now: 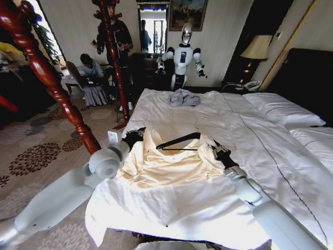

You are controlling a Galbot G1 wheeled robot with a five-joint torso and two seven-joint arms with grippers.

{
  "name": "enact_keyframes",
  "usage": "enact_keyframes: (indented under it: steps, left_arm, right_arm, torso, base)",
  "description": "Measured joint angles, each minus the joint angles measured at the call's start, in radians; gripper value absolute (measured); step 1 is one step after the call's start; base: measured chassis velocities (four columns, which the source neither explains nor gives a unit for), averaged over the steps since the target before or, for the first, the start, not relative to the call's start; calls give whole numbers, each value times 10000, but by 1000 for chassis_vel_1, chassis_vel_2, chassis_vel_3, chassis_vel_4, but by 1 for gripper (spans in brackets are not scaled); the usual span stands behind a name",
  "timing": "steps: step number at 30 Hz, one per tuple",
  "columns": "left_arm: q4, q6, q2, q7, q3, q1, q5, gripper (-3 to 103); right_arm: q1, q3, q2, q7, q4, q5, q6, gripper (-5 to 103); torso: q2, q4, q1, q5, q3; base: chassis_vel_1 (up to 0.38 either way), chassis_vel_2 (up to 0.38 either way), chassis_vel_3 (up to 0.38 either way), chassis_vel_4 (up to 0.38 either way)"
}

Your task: Pick up the clothes from the bed and hang them on the clothes hanger.

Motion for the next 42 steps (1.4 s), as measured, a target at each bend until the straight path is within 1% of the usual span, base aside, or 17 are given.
enact_keyframes:
  steps: [3, 5, 11, 14, 15, 18, 23, 27, 28, 32, 34, 37, 38, 39, 42]
  left_arm:
    - [17, 54, -222, -59, 377, -399, -32, 0]
    - [-23, 74, -218, -55, 418, -431, -36, 0]
    - [-320, 153, -129, 13, 621, -431, -22, 0]
    - [-413, 174, -244, 4, 954, -328, 267, 0]
    - [-413, 174, -244, 4, 954, -328, 267, 0]
    - [-454, 220, -345, 24, 1290, -345, 537, 0]
    - [-365, 235, -477, 170, 1649, -623, 829, 0]
    - [-188, 293, -813, 124, 2078, -1124, 914, 0]
    - [-188, 293, -813, 124, 2078, -1124, 914, 0]
    - [30, 378, -1261, 52, 2498, -1417, 1071, 0]
    - [64, 389, -1360, 53, 2605, -1489, 1123, 0]
    - [177, 414, -1756, 33, 2975, -1761, 1200, 0]
    - [177, 414, -1756, 33, 2975, -1761, 1200, 0]
    - [235, 421, -2054, 25, 3244, -1978, 1202, 0]
    - [217, 422, -2400, 15, 3618, -2247, 1154, 0]
  right_arm:
    - [45, -147, 124, 0, -32, -139, -130, 18]
    - [51, -159, 142, 0, -48, -153, -159, 18]
    - [210, -400, 186, 4, -73, -47, -588, 18]
    - [422, -692, 311, 90, -81, 170, -1057, 18]
    - [422, -692, 311, 90, -81, 170, -1057, 18]
    - [540, -866, 378, 150, -82, 310, -1395, 18]
    - [628, -1012, 431, 229, -107, 438, -1593, 18]
    - [834, -1270, 500, 388, -13, 894, -2088, 18]
    - [834, -1270, 500, 388, -13, 894, -2088, 18]
    - [1120, -1510, 531, 561, 59, 1357, -2509, 18]
    - [1159, -1533, 534, 579, 66, 1393, -2559, 18]
    - [1194, -1561, 530, 635, 126, 1483, -2768, 18]
    - [1194, -1561, 530, 635, 126, 1483, -2768, 18]
    - [1136, -1520, 502, 647, 181, 1498, -2852, 18]
    - [1092, -1408, 457, 664, 196, 1471, -2937, 18]
  torso:
    - [0, 0, 1, 1, 0]
    - [0, 0, 0, 1, 0]
    - [0, 3, 0, 1, -1]
    - [0, 2, 0, 0, -1]
    - [0, 2, 0, 0, -1]
    - [0, 4, 0, 0, -1]
    - [0, 2, 0, 1, 0]
    - [0, 1, 0, 2, -1]
    - [0, 1, 0, 2, -1]
    - [-1, 3, 1, 1, 0]
    - [0, 4, 0, 1, 0]
    - [0, 2, 0, 2, -1]
    - [0, 2, 0, 2, -1]
    - [0, 2, 1, 2, 0]
    - [0, -3, 0, 2, 0]
  base:
    - [0, 0, 0, 0]
    - [0, 0, 0, 0]
    - [0, 0, 0, 0]
    - [0, 0, 0, 0]
    - [0, 0, 0, 0]
    - [0, 0, 0, 0]
    - [0, 0, 0, 0]
    - [0, 0, 0, 0]
    - [0, 0, 0, 0]
    - [0, 0, 0, 0]
    - [0, 0, 0, 0]
    - [0, 0, 0, 0]
    - [0, 0, 0, 0]
    - [0, 0, 0, 0]
    - [0, 0, 0, 0]
